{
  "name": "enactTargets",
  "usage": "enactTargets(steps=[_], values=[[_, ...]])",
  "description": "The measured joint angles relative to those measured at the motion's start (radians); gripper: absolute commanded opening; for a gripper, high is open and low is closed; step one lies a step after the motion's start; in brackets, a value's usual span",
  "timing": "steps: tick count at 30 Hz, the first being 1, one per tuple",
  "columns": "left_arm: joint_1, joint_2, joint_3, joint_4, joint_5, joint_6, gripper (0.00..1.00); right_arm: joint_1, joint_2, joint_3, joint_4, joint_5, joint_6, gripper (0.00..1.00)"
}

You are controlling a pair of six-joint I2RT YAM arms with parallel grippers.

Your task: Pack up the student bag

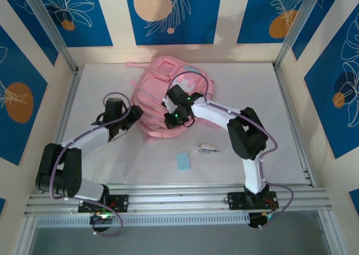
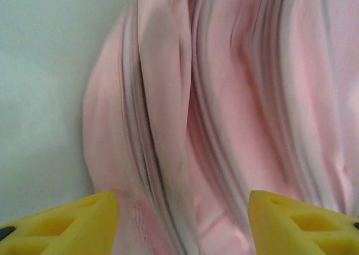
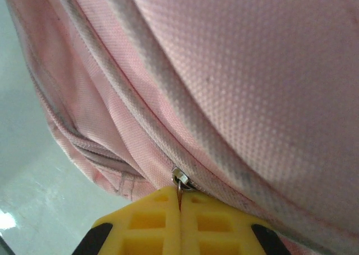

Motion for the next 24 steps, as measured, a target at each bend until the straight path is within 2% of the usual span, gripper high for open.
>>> enactTargets(steps=[4, 6, 8, 12, 18, 24], values=[[-0.073, 0.012, -0.035, 0.034, 0.007, -0.058, 0.58, 0.000, 0.000, 0.006, 0.012, -0.035, 0.018, 0.00], [-0.090, 0.033, -0.035, 0.067, -0.003, -0.075, 0.54, 0.000, 0.000, 0.006, 0.015, -0.045, 0.024, 0.00], [-0.097, 0.072, -0.034, 0.101, -0.011, -0.078, 0.38, 0.000, -0.004, 0.001, 0.021, -0.054, 0.025, 0.00], [-0.097, 0.152, -0.022, 0.145, -0.010, -0.081, 0.00, -0.002, -0.027, -0.033, 0.026, -0.038, -0.018, 0.00], [-0.103, 0.166, -0.020, 0.156, 0.006, -0.065, 0.00, -0.032, -0.058, -0.089, -0.006, 0.082, -0.145, 0.00], [-0.103, 0.145, -0.014, 0.121, 0.005, -0.025, 0.00, -0.102, -0.095, -0.119, -0.043, 0.212, -0.249, 0.00]])
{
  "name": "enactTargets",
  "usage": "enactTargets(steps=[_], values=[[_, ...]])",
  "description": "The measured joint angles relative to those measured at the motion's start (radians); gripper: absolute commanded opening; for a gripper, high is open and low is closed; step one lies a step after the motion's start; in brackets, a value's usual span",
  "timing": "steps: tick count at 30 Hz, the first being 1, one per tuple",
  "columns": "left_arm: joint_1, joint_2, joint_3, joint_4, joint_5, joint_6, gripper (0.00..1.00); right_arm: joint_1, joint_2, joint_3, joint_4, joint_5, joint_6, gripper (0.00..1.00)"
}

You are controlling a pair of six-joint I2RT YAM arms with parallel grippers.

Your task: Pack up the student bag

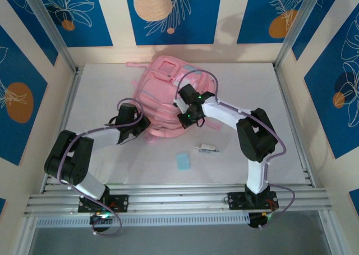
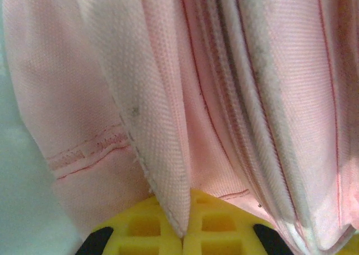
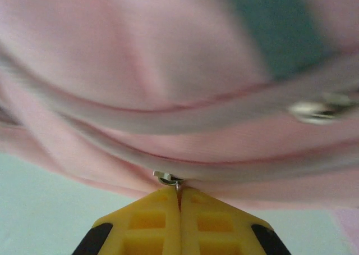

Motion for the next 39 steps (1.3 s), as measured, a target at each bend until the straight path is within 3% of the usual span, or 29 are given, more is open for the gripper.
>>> enactTargets(steps=[6, 14, 27, 39], values=[[-0.002, -0.012, 0.001, -0.019, 0.003, 0.016, 0.00, -0.082, 0.007, 0.018, 0.012, 0.090, -0.078, 0.00], [-0.002, -0.019, 0.001, -0.026, 0.005, 0.023, 0.00, -0.204, 0.139, 0.217, -0.014, 0.124, -0.058, 0.00], [-0.002, -0.034, 0.001, -0.035, 0.013, 0.030, 0.00, -0.196, 0.156, 0.204, 0.024, 0.177, 0.032, 0.00], [-0.002, -0.051, -0.001, -0.024, 0.031, 0.031, 0.00, -0.258, 0.204, 0.283, -0.002, 0.069, 0.077, 0.00]])
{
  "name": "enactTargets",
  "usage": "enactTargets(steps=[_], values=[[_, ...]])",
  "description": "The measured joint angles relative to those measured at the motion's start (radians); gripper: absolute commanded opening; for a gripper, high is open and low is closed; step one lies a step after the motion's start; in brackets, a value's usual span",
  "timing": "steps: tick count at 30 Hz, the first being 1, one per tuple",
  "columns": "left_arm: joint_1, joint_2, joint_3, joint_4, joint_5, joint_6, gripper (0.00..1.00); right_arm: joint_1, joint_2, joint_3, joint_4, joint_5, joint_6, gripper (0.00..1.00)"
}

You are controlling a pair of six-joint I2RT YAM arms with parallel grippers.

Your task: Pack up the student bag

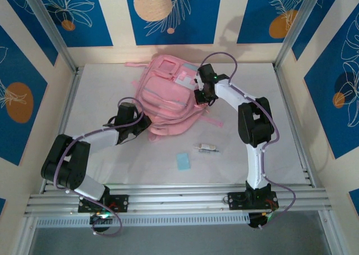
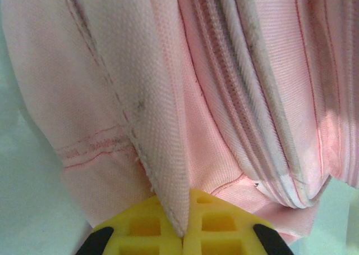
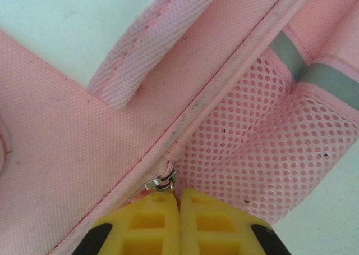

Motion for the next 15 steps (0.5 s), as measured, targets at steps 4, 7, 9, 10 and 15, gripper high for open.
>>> enactTargets(steps=[4, 7, 9, 10, 15], values=[[0.000, -0.001, -0.001, 0.002, 0.000, 0.000, 0.00, -0.013, 0.002, 0.010, -0.014, -0.044, 0.015, 0.12], [0.002, -0.004, -0.004, 0.000, -0.001, 0.000, 0.00, -0.021, -0.015, -0.014, 0.002, -0.065, 0.038, 0.40], [0.009, -0.007, -0.009, -0.007, -0.004, 0.000, 0.00, -0.030, -0.060, -0.066, 0.025, -0.064, 0.058, 0.47], [0.013, -0.008, -0.011, -0.011, -0.005, 0.000, 0.00, -0.033, -0.092, -0.098, 0.034, -0.064, 0.072, 0.50], [0.017, -0.009, -0.014, -0.005, -0.002, -0.001, 0.00, -0.004, -0.238, -0.167, 0.057, -0.071, 0.131, 0.56]])
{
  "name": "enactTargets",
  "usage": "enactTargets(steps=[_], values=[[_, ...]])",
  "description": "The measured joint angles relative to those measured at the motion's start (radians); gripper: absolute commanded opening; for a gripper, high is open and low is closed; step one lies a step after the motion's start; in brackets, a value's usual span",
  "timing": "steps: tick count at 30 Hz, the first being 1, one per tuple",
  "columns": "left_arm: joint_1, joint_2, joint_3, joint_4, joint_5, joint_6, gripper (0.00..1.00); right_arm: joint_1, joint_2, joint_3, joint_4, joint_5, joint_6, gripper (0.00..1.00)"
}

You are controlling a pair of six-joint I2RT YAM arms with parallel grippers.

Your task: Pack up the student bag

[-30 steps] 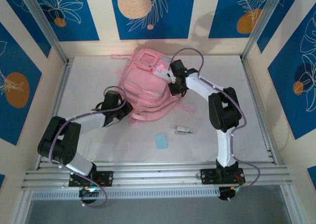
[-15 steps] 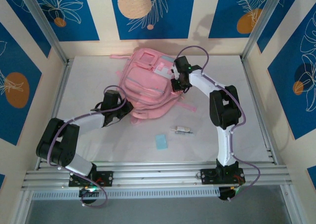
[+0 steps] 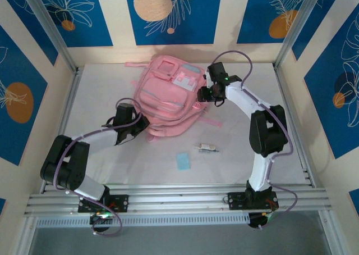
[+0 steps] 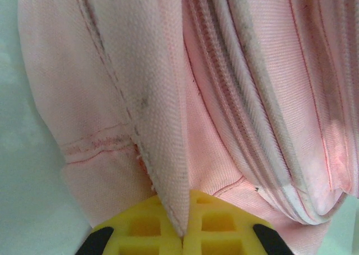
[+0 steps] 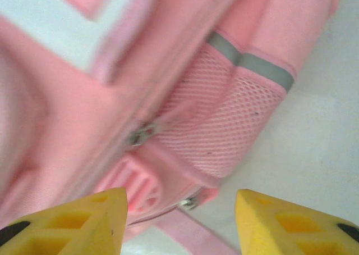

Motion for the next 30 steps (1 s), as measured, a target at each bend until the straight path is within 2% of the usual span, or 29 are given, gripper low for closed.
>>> enactTargets(steps=[4, 8, 18, 21, 30], values=[[0.000, 0.008, 0.000, 0.014, 0.006, -0.003, 0.00, 0.066, -0.043, 0.000, 0.040, -0.041, 0.049, 0.59], [-0.003, 0.018, -0.001, 0.031, 0.013, -0.007, 0.00, 0.113, -0.016, 0.006, 0.071, -0.095, 0.104, 0.62], [-0.014, 0.018, -0.005, 0.039, 0.011, -0.010, 0.00, 0.126, 0.105, 0.029, 0.134, -0.203, 0.241, 0.62], [-0.018, 0.018, -0.005, 0.042, 0.008, -0.011, 0.00, 0.152, 0.092, 0.018, 0.163, -0.212, 0.266, 0.61], [-0.024, 0.028, -0.005, 0.062, 0.003, -0.019, 0.00, 0.281, -0.032, -0.159, 0.172, -0.268, 0.344, 0.61]])
